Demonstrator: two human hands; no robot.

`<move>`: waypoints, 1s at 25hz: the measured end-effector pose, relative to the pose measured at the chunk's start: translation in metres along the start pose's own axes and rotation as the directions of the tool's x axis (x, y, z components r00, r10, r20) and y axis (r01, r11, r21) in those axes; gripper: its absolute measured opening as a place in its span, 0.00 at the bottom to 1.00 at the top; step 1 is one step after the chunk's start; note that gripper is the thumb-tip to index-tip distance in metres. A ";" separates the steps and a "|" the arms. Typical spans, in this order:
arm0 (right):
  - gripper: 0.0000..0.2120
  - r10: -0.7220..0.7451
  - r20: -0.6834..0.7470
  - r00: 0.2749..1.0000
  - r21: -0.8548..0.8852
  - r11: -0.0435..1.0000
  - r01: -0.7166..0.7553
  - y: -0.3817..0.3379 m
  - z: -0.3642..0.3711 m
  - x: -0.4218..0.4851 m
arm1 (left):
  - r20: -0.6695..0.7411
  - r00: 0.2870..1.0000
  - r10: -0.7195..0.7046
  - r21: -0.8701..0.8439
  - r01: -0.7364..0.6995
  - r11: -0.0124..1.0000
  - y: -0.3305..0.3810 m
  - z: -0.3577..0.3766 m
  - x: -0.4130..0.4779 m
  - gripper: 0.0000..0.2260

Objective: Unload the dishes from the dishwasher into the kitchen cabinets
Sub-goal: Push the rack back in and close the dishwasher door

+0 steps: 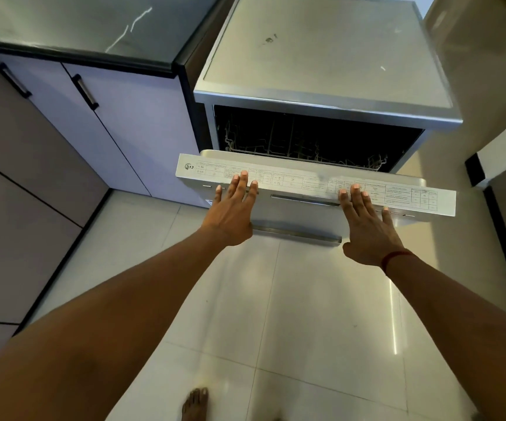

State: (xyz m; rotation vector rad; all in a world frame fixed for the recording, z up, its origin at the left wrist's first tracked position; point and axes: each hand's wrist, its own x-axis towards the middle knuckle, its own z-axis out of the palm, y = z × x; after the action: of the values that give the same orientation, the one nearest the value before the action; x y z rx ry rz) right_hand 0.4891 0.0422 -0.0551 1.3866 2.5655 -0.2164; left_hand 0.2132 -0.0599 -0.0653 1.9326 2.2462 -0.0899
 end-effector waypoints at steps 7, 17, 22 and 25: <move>0.51 -0.005 -0.016 1.000 0.027 1.000 0.005 0.004 -0.009 0.029 | 0.154 0.986 -0.068 -0.035 0.075 0.997 0.008 -0.028 0.030 0.41; 0.51 -0.025 0.036 0.999 0.034 0.999 0.024 0.011 -0.025 0.046 | 0.271 0.962 -0.029 -0.007 0.032 0.999 -0.002 -0.047 0.049 0.44; 0.45 0.008 0.022 1.000 0.065 0.998 -0.009 0.013 -0.045 0.077 | 0.234 0.972 -0.040 0.035 0.033 0.999 -0.005 -0.061 0.082 0.43; 0.44 0.021 0.011 1.000 0.050 0.999 -0.021 0.017 -0.055 0.100 | 0.200 0.980 -0.015 0.042 0.006 0.999 -0.015 -0.068 0.104 0.44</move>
State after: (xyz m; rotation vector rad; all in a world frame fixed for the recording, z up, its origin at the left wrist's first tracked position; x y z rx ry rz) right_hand 0.4432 0.1447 -0.0280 1.4250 2.5523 -0.2850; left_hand 0.1772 0.0501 -0.0174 1.8399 2.1387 -0.3200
